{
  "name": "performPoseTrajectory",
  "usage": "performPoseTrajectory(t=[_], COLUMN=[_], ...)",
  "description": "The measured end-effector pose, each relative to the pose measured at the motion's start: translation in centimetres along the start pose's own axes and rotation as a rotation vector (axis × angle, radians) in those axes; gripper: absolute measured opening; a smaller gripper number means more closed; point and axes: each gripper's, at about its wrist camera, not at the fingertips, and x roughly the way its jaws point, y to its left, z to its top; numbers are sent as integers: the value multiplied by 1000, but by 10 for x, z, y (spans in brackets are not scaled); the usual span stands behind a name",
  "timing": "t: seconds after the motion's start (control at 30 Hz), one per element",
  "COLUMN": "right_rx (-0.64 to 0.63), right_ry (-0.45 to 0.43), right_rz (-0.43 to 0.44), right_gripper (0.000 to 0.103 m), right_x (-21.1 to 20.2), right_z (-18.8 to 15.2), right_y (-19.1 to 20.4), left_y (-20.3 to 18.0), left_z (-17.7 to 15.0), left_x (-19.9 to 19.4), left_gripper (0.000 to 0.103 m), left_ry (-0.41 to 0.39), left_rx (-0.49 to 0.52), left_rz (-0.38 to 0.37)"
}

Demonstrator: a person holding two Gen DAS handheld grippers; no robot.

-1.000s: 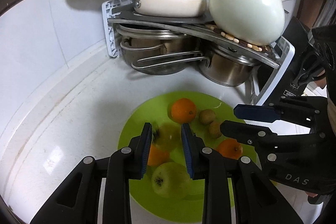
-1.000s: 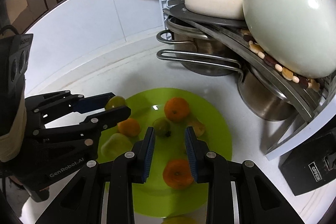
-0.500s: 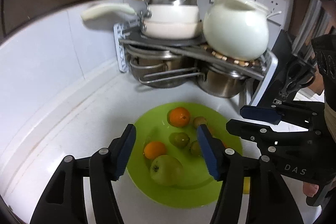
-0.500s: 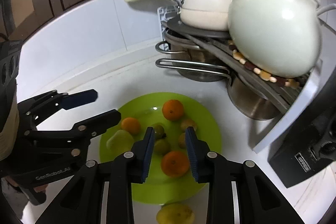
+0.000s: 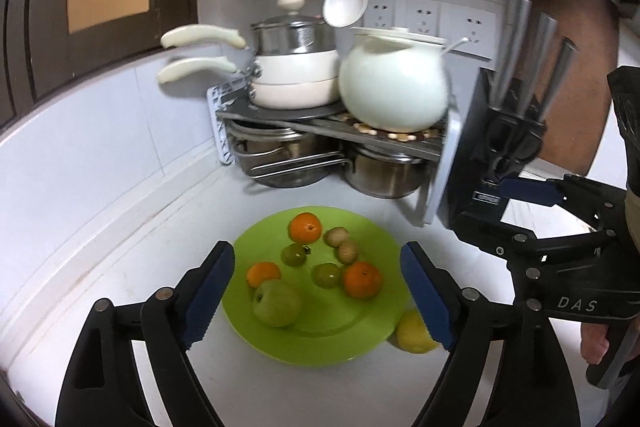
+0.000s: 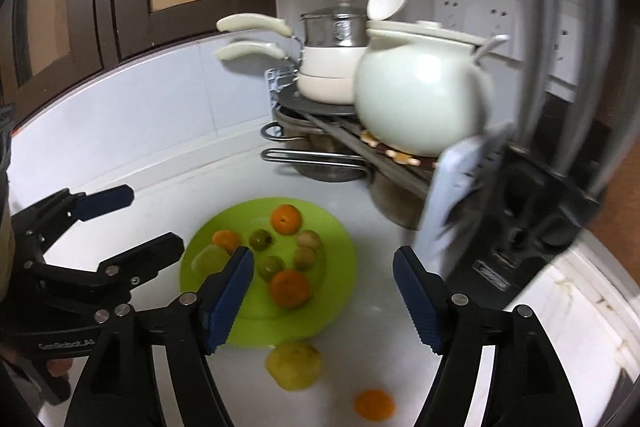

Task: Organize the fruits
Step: 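Move both tools toward the large yellow pear and small orange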

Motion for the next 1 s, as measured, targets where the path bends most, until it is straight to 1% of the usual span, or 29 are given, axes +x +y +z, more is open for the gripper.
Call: performPoseTrajectory(t=[0.13,0.33,0.5,0.6,0.87,1.0], right_rx=[9,37,47,46,56,55], right_ry=[-1,11,37,54,126,164], right_rz=[-26,-41,-63,-73,-66,-54], right_gripper=[75,75,75,75,75,75], right_x=[-13,-25,-31,-30,-20,-10], right_z=[-11,-32,-53,-63,-90,-100], right_y=[-10,-26,-34,-37,-45,-46], left_y=[-18,-40,-56,-64,-83,-89], left_z=[-7,-20,-33,-42,-63,-73], left_x=[-6,-10,-8,-4,9,21], left_gripper=[91,91,91,91,91,90], left_ry=[-18,-27,-29,-26,-10,18], left_rx=[39,90,135,167,256,293], left_rz=[5,-30,-56,-69,-73,-78])
